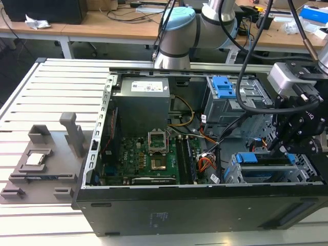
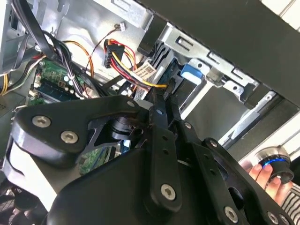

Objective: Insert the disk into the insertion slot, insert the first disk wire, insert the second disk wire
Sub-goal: 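Insert the first disk wire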

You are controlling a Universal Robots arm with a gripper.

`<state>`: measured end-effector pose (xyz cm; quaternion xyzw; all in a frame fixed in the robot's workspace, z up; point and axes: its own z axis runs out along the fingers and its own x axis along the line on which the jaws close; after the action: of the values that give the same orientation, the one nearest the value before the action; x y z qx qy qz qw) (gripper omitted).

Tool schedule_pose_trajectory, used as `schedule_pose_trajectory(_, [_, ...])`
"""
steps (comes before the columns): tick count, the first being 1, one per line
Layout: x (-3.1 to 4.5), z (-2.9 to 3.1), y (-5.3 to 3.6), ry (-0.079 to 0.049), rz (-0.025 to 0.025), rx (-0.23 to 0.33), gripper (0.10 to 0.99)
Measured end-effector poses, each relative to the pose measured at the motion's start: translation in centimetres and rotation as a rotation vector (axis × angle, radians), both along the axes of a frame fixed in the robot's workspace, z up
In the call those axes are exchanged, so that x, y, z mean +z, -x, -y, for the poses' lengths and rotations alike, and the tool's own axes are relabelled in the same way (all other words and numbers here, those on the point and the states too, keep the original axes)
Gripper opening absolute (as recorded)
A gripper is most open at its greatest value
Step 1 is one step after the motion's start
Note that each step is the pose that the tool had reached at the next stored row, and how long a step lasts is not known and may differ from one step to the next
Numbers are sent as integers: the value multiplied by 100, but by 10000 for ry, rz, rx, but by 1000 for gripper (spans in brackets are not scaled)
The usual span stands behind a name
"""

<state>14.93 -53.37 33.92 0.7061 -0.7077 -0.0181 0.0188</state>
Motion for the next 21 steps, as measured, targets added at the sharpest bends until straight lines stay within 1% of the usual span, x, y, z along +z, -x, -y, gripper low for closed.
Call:
schedule_pose_trajectory(4, [-14,2,-2,1,1,0,173])
schedule_pose_trajectory(7, [-55,6,-2,15,1,1,173])
schedule_pose_trajectory(11, [-70,5,-2,-18,0,0,173])
schedule_pose_trajectory(13, [-69,6,-1,-9,0,0,184])
schedule_pose_trajectory(14, [-64,6,-1,0,1,0,247])
schedule_pose_trajectory(16, [-59,7,-1,3,1,0,247])
schedule_pose_trajectory(17, [-44,7,-1,2,1,0,247])
schedule_pose_trajectory(19, [19,7,-1,1,1,0,247])
schedule_pose_trajectory(20, [83,7,-1,4,1,-1,247])
schedule_pose_trajectory(21, [220,5,-1,2,1,0,247])
